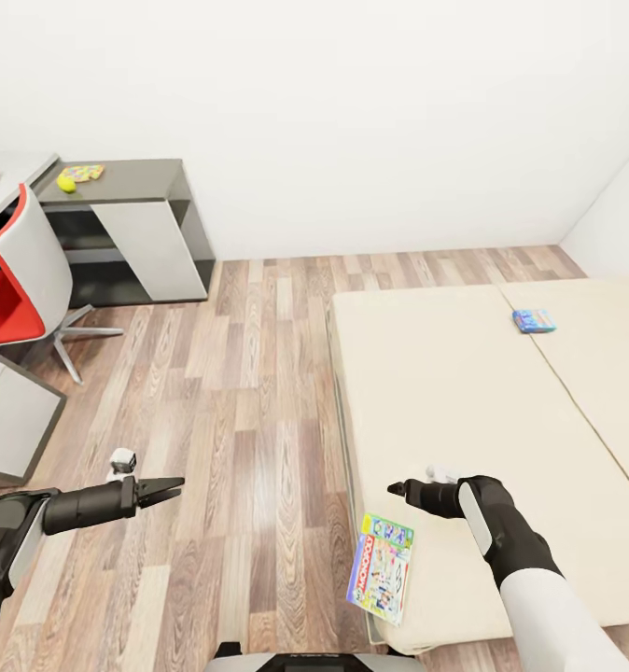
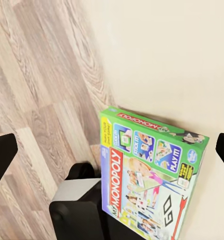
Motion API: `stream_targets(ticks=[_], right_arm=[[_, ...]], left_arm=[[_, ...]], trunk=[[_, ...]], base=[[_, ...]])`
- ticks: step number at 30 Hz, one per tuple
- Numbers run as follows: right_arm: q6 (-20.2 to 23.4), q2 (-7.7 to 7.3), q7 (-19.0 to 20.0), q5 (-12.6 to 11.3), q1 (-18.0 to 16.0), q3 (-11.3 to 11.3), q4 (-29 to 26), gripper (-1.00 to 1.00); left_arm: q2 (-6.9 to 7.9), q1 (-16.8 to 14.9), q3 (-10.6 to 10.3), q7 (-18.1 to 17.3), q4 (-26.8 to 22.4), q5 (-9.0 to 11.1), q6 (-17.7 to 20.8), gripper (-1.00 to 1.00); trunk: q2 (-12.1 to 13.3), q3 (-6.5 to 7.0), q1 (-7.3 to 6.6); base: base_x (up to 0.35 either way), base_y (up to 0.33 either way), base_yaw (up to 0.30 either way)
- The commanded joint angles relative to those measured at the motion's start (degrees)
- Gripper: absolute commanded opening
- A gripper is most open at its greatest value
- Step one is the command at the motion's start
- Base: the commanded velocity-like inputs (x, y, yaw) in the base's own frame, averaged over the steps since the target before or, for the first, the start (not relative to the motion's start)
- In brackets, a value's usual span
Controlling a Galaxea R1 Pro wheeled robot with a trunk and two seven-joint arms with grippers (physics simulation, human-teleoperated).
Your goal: Put all the toys in the child's room - the three board games (two on the bed and one on the table), the two jigsaw puzzles on the table, and the tennis ball on the table - inside the toy box on the table in the child's room.
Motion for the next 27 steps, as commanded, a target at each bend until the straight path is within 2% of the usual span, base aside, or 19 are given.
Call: stream_targets(ticks=[1, 8, 15, 20, 24, 27], right_arm=[[0.32, 0.01, -0.01, -0.31, -0.02, -0.11, -0.05, 1.0], [0.32, 0.01, -0.01, -0.31, -0.01, -0.11, -0.05, 1.0], [0.26, 0.01, -0.01, -0.31, 0.06, -0.11, -0.02, 1.0], [-0.64, 0.01, -0.01, -0.29, 0.08, -0.11, 0.01, 1.0], [-1.48, 0.01, -0.01, -0.24, 0.13, -0.11, 0.03, 1.0], [-1.69, 0.01, -0.01, -0.23, 0.15, -0.11, 0.04, 1.0]], left_arm=[[-0.01, -0.02, -0.04, 0.06, -0.01, 0.05, 0.6, 1.0], [-0.14, -0.02, -0.05, 2.81, -0.02, -0.01, 0.6, 1.0], [-0.21, -0.02, 0.07, 8.86, 0.0, 0.04, 0.6, 1.0], [-0.22, -0.02, 0.09, 11.88, 0.03, 0.0, 0.6, 1.0], [-0.24, -0.06, 0.09, 16.79, 0.04, 0.03, 0.6, 1.0], [-0.29, -0.1, 0.09, 21.94, 0.02, 0.05, 0.6, 1.0]], trunk=[[-0.08, 0.03, 0.03], [-0.08, 0.69, 0.03], [-0.08, 1.35, 0.03], [-0.08, 1.82, 0.03], [-0.08, 2.2, 0.03], [-0.08, 2.48, 0.03]], base=[[0.0, 0.0, 0.031], [0.0, 0.0, 0.042], [0.0, 0.0, 0.058], [0.0, 0.0, 0.06], [0.0, 0.0, 0.062], [0.0, 0.0, 0.063]])
